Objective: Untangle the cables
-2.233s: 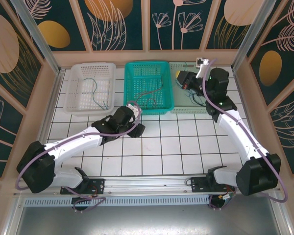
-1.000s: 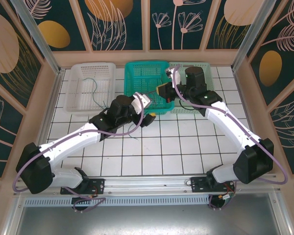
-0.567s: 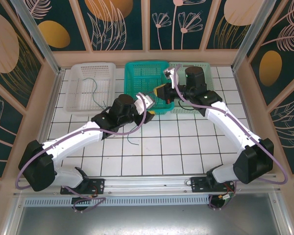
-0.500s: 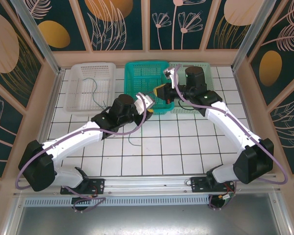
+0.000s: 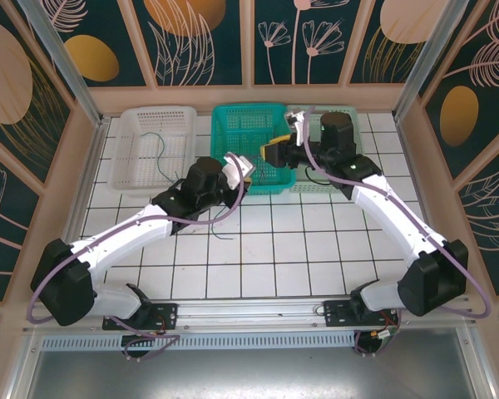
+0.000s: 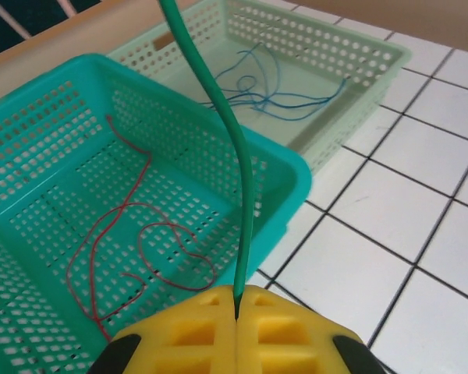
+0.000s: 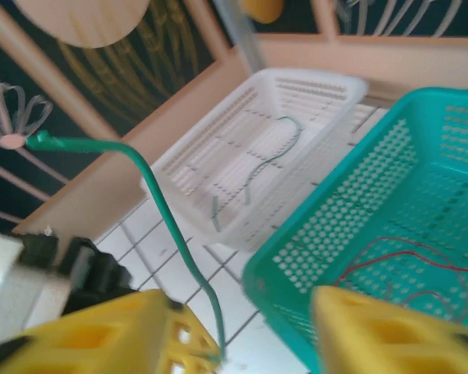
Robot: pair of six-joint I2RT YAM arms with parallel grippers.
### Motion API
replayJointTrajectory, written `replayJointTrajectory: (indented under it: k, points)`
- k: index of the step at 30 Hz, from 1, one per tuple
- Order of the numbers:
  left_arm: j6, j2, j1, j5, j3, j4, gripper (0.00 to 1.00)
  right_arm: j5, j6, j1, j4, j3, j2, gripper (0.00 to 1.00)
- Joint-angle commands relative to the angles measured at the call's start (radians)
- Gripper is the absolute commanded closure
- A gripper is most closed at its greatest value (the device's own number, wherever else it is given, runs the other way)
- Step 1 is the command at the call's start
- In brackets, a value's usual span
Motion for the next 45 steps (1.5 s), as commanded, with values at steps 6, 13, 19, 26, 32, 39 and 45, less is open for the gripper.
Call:
replayJointTrajectory:
  k: [6,13,19,26,32,39,45]
  points:
    - [-0.139,-0.097,0.190,-0.209,0.041,-0.060,1.00,0.273,0.097,-0.080,0.108,-0.130,-0.129,0.05]
    - [-0.169,-0.004,0.344,-0.258,0.145,-0.143,1.00,0.301,0.085,-0.100,0.038,-0.135,-0.111,0.04]
    - [-0.144,0.156,0.502,-0.207,0.270,-0.223,1.00,0.375,0.063,-0.124,0.060,-0.214,-0.160,0.05]
    - [-0.061,0.352,0.610,-0.222,0.427,-0.348,1.00,0.384,0.054,-0.170,0.072,-0.289,-0.206,0.05]
    - [-0.029,0.459,0.648,-0.227,0.460,-0.310,1.00,0.378,0.047,-0.201,0.044,-0.308,-0.211,0.04]
    - [0.006,0.632,0.651,-0.323,0.580,-0.379,1.00,0.423,0.038,-0.207,0.052,-0.371,-0.236,0.04]
    - [-0.017,0.671,0.651,-0.321,0.557,-0.352,1.00,0.475,0.022,-0.218,0.082,-0.409,-0.264,0.03]
